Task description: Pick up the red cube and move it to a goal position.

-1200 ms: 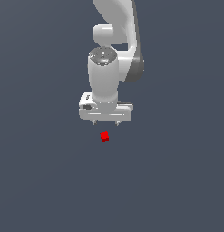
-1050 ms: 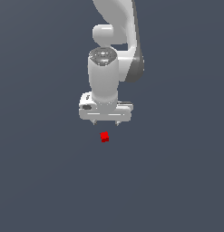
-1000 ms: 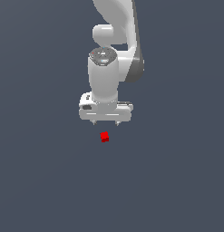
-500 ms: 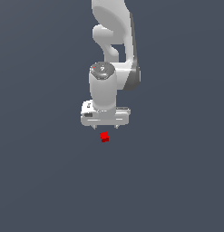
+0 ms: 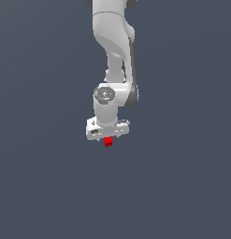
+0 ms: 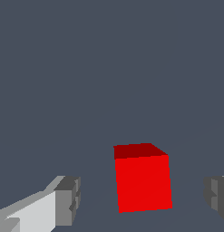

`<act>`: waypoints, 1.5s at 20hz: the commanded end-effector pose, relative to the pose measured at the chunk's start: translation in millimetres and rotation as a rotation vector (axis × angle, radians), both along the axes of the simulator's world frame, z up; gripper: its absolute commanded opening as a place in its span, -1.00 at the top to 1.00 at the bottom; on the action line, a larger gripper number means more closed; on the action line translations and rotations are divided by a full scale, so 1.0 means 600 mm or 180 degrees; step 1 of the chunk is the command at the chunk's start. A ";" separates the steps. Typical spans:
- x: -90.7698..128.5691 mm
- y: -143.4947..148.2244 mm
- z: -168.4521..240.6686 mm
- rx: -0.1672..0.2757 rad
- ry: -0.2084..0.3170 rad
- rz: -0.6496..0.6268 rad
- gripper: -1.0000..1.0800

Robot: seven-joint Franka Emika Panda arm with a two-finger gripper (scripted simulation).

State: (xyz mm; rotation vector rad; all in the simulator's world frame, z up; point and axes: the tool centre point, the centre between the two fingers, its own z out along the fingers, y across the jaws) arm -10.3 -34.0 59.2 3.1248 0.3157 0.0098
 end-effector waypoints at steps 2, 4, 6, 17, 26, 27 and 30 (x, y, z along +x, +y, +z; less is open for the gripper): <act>-0.004 -0.004 -0.036 0.0004 0.0009 0.0138 -0.92; -0.005 -0.005 -0.050 0.0004 0.0014 0.0190 -0.92; -0.006 -0.006 -0.059 0.0004 0.0017 0.0224 -0.92; -0.006 -0.008 -0.065 0.0001 0.0020 0.0247 1.00; -0.002 -0.007 -0.051 0.0001 0.0020 0.0247 1.00; -0.001 -0.006 -0.046 0.0001 0.0020 0.0247 1.00; 0.005 -0.004 -0.022 0.0001 0.0020 0.0247 1.00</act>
